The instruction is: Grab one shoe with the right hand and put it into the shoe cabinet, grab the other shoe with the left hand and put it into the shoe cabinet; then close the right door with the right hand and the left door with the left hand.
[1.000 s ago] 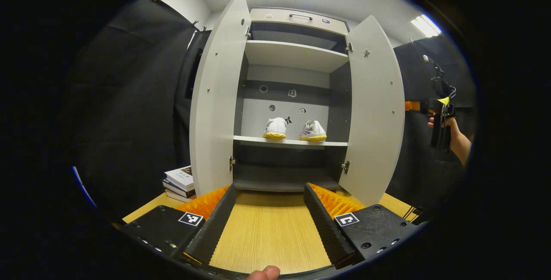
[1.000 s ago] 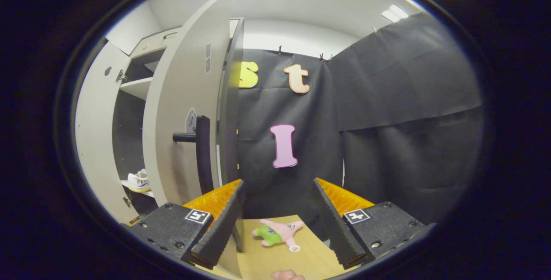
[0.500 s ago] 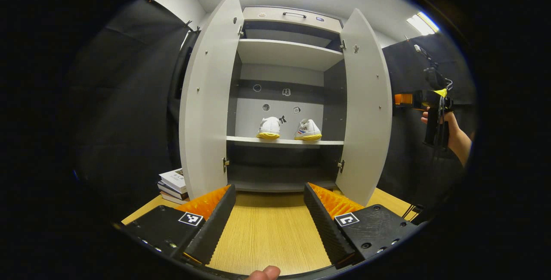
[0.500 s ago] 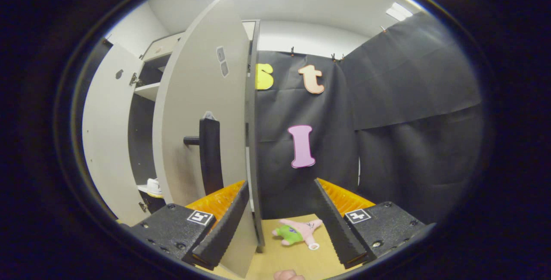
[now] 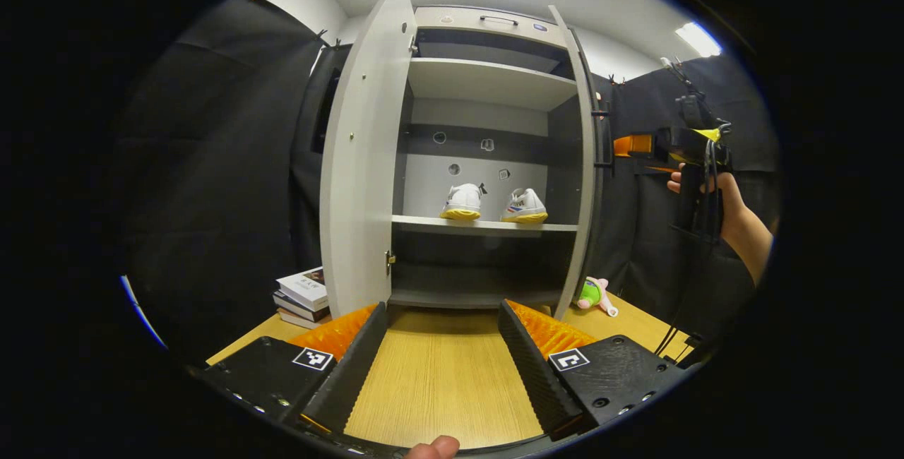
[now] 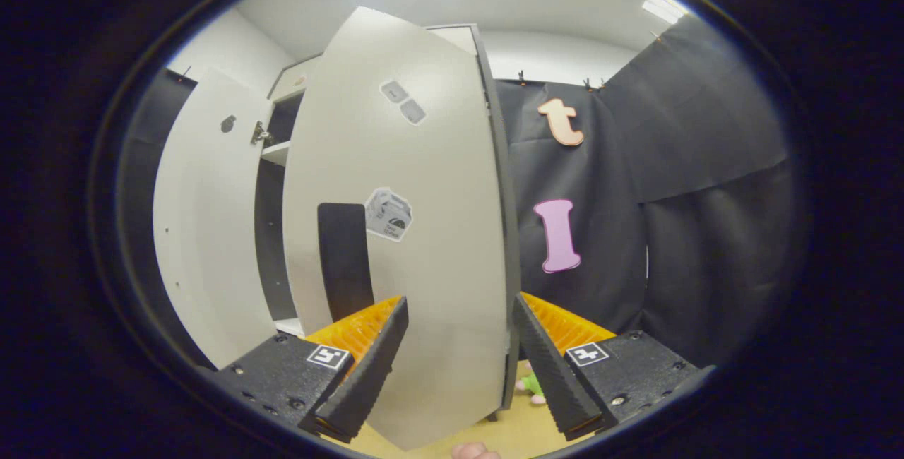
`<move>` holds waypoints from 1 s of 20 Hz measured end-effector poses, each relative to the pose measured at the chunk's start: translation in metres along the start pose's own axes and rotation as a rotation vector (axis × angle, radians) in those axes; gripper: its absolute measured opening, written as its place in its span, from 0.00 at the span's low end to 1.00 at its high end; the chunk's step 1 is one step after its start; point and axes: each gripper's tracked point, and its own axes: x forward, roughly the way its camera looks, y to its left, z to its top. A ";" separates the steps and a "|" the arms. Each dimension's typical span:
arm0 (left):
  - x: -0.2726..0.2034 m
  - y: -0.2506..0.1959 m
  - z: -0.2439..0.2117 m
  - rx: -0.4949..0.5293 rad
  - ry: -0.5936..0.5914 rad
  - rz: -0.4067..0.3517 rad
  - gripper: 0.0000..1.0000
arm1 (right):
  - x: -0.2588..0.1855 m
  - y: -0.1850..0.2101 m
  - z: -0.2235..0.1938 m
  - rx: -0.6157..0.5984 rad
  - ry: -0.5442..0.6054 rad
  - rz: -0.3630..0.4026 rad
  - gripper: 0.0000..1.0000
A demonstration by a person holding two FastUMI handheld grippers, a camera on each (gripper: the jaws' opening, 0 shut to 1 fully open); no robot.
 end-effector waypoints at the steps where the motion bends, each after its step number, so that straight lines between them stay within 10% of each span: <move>1: 0.000 0.004 0.001 -0.002 0.001 0.008 0.95 | 0.008 0.009 0.002 -0.007 0.000 0.007 0.96; 9: -0.005 0.064 0.005 -0.008 -0.012 0.148 0.95 | -0.022 0.025 0.034 -0.014 -0.097 0.038 0.97; 20: 0.041 0.243 0.094 0.149 -0.146 0.439 0.95 | -0.153 0.024 -0.123 -0.075 0.137 0.026 0.97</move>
